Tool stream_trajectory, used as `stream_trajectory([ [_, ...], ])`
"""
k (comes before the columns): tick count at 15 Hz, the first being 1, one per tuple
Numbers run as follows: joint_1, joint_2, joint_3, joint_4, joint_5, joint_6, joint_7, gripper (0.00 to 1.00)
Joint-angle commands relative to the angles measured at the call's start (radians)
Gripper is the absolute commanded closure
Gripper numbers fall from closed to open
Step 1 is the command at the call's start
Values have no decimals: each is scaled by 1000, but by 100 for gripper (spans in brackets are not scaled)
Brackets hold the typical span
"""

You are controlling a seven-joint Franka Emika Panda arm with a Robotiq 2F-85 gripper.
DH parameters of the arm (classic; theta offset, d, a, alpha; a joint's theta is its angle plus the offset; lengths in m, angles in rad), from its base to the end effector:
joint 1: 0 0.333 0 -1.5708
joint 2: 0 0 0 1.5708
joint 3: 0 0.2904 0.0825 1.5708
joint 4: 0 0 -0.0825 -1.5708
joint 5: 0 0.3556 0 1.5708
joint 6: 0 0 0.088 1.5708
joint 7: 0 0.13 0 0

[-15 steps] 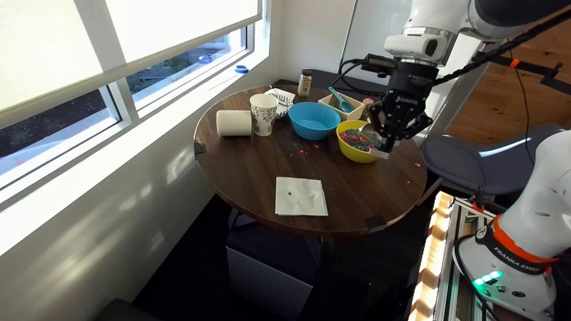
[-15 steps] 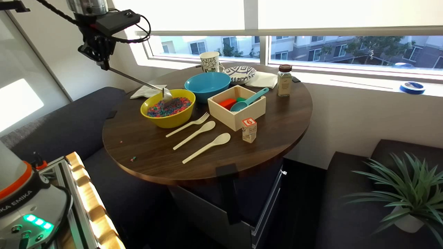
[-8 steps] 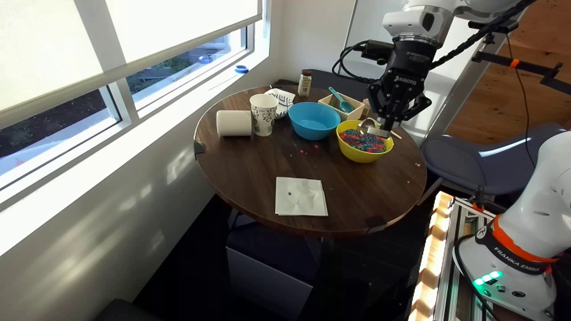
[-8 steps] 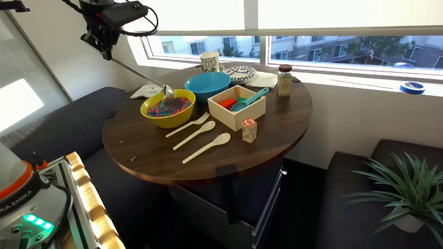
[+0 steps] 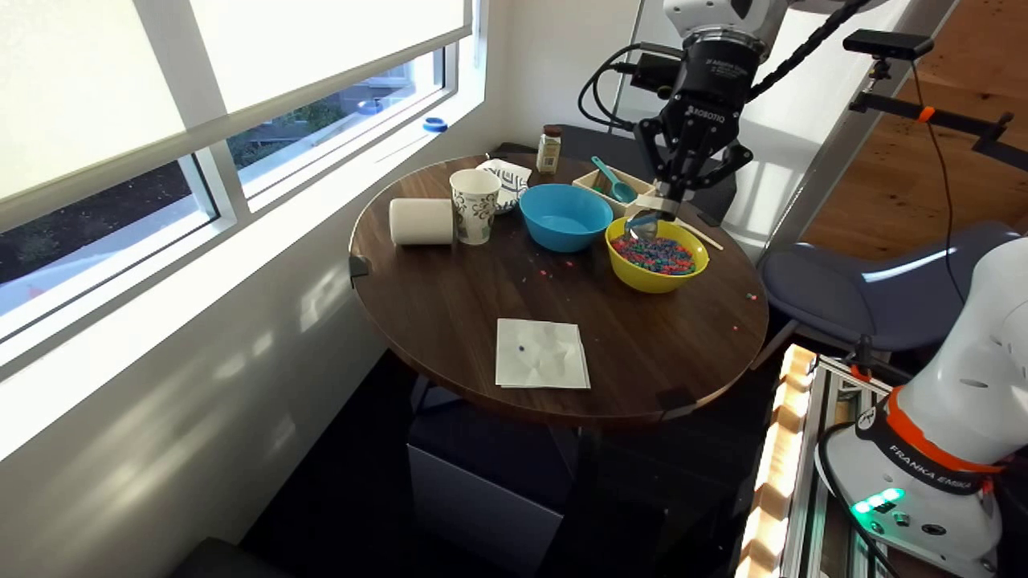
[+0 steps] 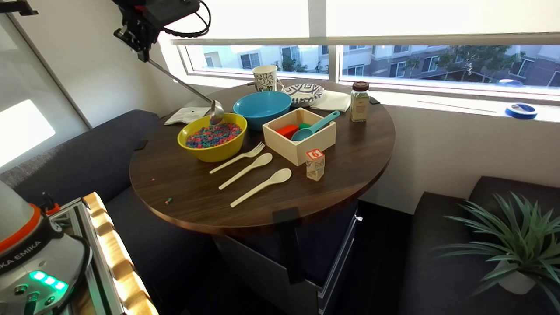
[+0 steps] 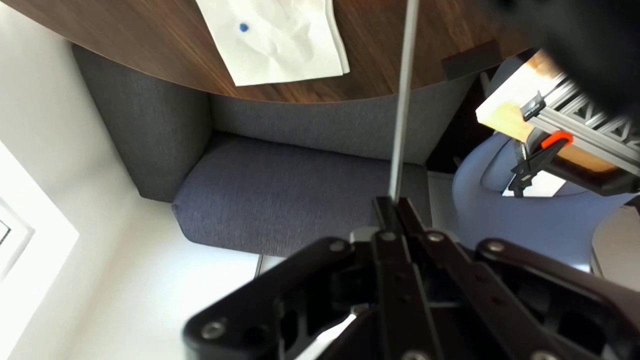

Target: Use the silver ladle to put some of the contents of the yellow bowl into the blue bowl

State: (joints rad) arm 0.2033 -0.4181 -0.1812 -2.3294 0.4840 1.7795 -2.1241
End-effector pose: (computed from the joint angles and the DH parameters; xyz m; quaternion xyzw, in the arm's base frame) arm 0.3935 0.0560 0.4632 -0.5073 -0.8168 -0.1948 0.1936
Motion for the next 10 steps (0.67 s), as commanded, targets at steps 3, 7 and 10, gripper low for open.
stream_trajectory([
  [3, -56, 119, 8, 153, 109, -151, 13, 99],
  [7, -118, 167, 1, 267, 139, -290, 63, 99],
  [10, -171, 219, -16, 365, 205, -377, 112, 99],
])
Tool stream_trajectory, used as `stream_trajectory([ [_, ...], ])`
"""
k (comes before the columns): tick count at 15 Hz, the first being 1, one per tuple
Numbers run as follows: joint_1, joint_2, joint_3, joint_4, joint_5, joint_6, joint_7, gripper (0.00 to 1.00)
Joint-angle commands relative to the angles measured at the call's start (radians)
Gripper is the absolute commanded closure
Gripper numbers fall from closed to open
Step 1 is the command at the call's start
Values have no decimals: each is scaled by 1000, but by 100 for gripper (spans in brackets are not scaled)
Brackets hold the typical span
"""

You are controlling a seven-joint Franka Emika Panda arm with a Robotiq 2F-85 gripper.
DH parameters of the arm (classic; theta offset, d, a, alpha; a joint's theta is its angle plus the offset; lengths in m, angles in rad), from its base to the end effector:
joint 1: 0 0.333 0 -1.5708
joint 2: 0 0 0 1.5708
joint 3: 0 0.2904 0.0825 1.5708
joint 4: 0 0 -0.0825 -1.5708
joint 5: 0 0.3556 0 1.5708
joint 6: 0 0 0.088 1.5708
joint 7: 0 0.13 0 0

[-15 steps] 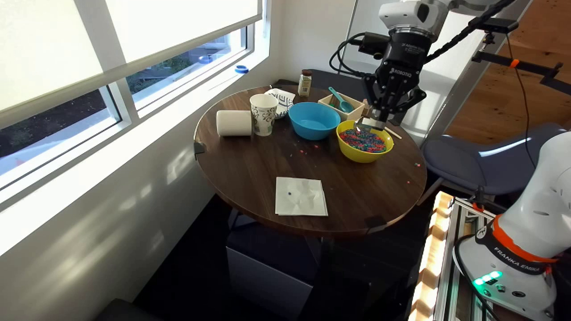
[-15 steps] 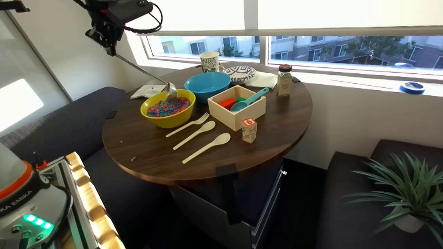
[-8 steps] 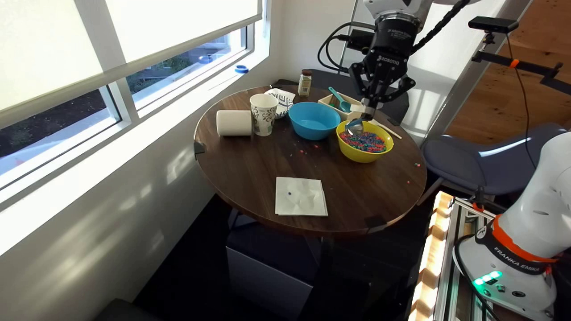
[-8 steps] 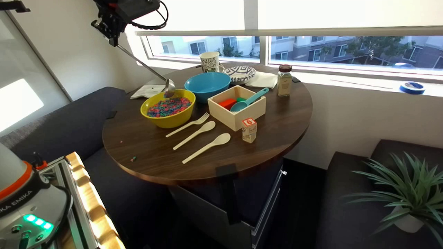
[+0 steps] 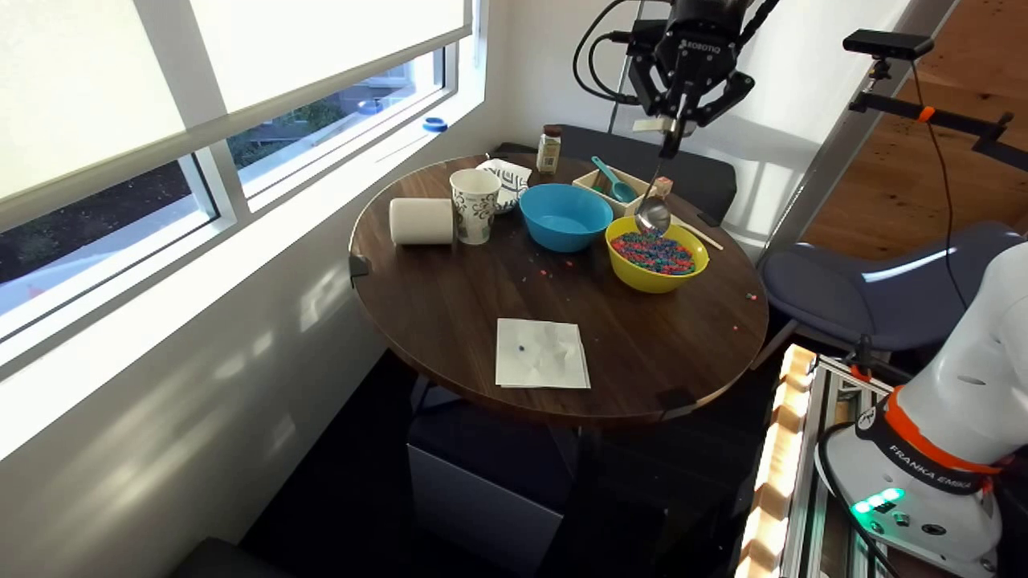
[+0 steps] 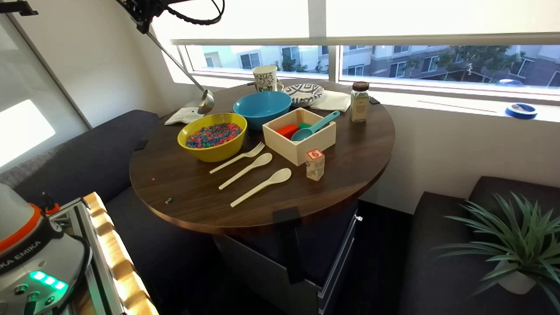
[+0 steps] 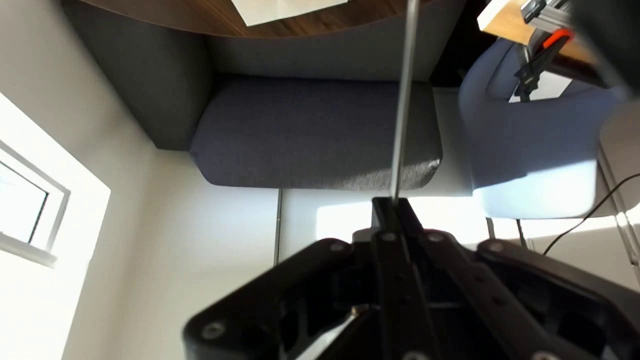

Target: Use the silver ladle to put some of the contents of the yellow bowl into the blue bowl

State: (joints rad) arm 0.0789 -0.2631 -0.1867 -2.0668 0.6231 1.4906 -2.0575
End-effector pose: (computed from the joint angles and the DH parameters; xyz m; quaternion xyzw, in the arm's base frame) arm 0.4246 0.0284 0.5091 -0.5378 -0.7618 -0.2181 0.2880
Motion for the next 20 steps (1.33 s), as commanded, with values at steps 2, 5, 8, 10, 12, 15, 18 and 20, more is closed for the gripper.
stream_trajectory([
  [2, -78, 95, -8, 154, 89, -90, 76, 99],
  [5, -112, 145, -10, 210, 126, -84, 75, 99],
  [8, -127, 127, 10, 185, 105, -58, 60, 96],
  [10, -129, 139, 11, 192, 108, -58, 60, 96],
  [12, -129, 140, 11, 195, 108, -58, 60, 96],
  [15, -129, 169, 18, 229, 91, -37, 61, 99],
  [18, -123, 217, 39, 277, 97, -16, 60, 99],
  [20, -122, 255, 53, 317, 100, -7, 63, 99],
])
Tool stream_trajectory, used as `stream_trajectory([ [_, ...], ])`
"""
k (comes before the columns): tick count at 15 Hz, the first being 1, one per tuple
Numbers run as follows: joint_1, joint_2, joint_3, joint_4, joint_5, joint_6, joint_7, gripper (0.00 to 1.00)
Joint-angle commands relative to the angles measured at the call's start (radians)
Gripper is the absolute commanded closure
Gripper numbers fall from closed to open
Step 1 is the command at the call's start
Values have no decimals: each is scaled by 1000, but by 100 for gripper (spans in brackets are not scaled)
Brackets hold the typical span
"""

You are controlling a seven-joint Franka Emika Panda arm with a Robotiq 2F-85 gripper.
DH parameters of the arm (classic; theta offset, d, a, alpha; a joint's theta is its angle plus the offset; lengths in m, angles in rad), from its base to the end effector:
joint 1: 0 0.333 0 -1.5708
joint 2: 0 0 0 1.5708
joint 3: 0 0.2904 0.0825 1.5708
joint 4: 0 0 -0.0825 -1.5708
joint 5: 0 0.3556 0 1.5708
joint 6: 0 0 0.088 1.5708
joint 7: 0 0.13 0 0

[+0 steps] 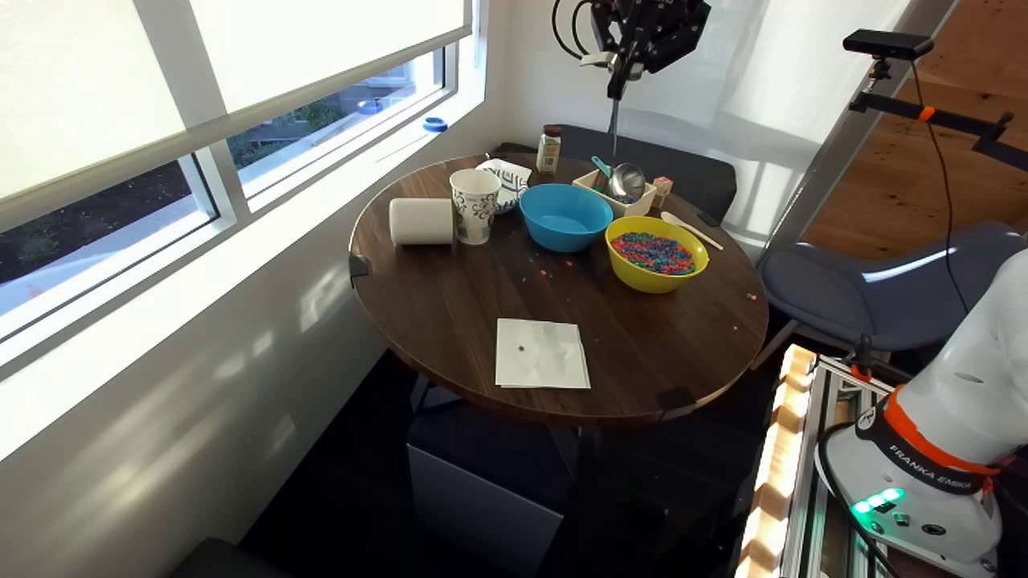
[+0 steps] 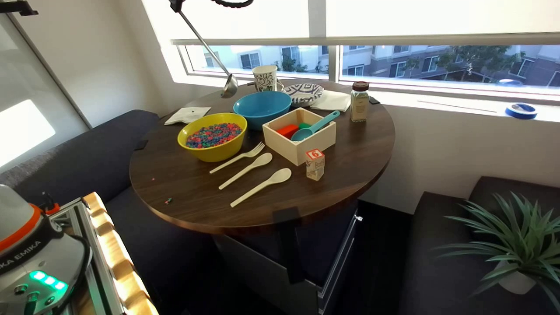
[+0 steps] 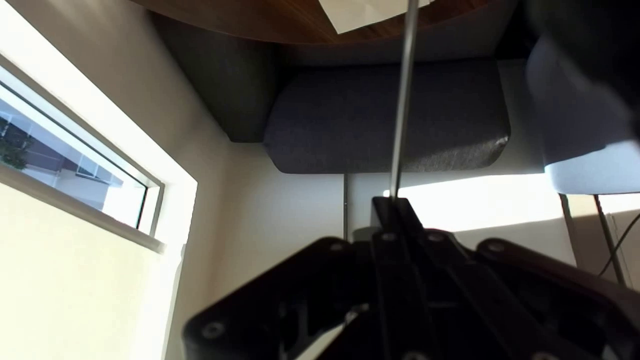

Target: Use the silver ladle to put some of the contents of the yellow bowl into the blue bowl

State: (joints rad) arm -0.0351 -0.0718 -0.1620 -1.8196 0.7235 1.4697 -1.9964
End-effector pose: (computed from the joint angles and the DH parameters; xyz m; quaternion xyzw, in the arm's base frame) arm 0.4894 -0.0066 0.5327 -0.5846 -0.7158 -0.2600 0.2797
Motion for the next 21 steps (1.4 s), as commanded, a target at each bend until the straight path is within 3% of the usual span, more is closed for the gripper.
stream_trajectory([
  [1, -9, 86, 35, 94, -4, 21, 2, 99],
  [11, -35, 239, 69, 256, -73, 89, -17, 99],
  [21, 3, 224, 151, 157, -261, 393, 84, 99],
])
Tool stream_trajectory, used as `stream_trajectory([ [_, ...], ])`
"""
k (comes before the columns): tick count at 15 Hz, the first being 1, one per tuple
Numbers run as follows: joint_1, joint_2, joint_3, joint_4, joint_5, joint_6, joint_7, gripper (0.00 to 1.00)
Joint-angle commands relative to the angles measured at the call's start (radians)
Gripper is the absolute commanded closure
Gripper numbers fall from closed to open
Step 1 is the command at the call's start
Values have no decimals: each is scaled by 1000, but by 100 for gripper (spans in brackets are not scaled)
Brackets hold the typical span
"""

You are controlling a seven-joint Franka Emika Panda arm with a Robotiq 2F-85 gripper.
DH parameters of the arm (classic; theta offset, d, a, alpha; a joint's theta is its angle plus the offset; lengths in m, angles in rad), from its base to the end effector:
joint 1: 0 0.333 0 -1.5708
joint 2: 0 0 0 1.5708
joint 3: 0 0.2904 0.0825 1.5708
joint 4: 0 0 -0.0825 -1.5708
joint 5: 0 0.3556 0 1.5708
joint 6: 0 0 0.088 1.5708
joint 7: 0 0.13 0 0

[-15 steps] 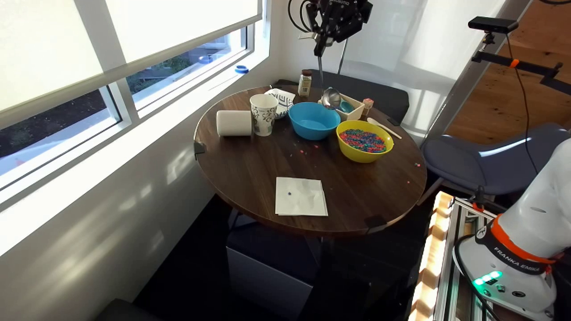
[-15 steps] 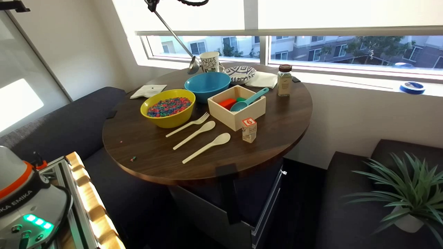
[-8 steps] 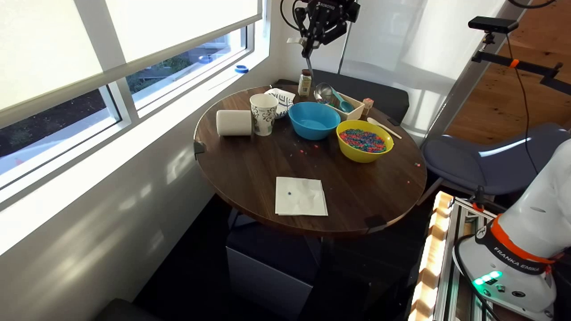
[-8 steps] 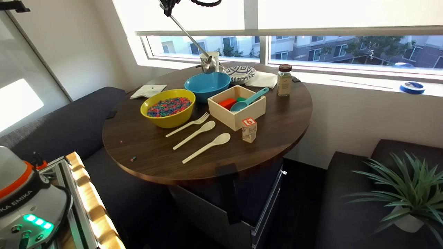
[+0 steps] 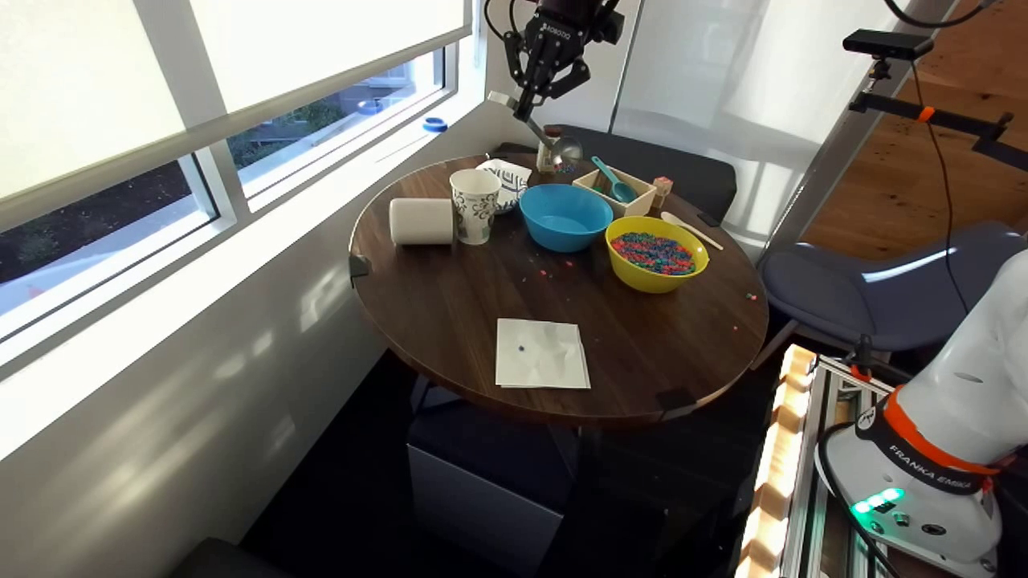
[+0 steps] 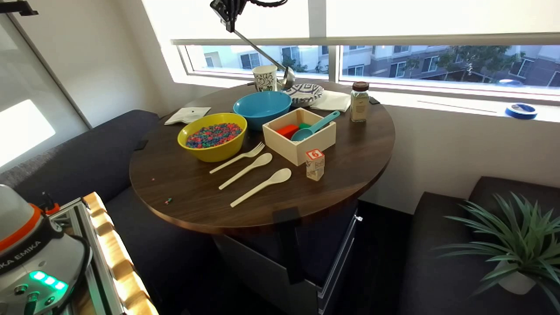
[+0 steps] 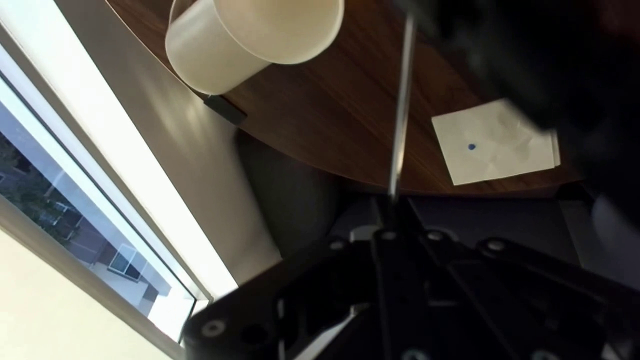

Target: Use the silver ladle to put some of the contents of the yellow bowl into the blue bowl

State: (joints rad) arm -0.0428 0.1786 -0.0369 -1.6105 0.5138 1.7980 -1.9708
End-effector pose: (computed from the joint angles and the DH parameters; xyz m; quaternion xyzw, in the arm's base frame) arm 0.5923 0.0068 0.4916 -0.6118 -0.7522 -0.2115 0.1231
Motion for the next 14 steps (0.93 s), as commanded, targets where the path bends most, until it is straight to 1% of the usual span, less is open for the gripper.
stream_trajectory([
  [1, 13, -31, 33, -63, -62, 76, 88, 99],
  [4, 25, -48, 52, -105, -104, 127, 171, 99],
  [6, 37, -66, 61, -140, -146, 184, 221, 99],
  [9, 60, -93, 80, -202, -222, 272, 276, 99],
  [14, 89, -126, 106, -274, -319, 366, 378, 99],
])
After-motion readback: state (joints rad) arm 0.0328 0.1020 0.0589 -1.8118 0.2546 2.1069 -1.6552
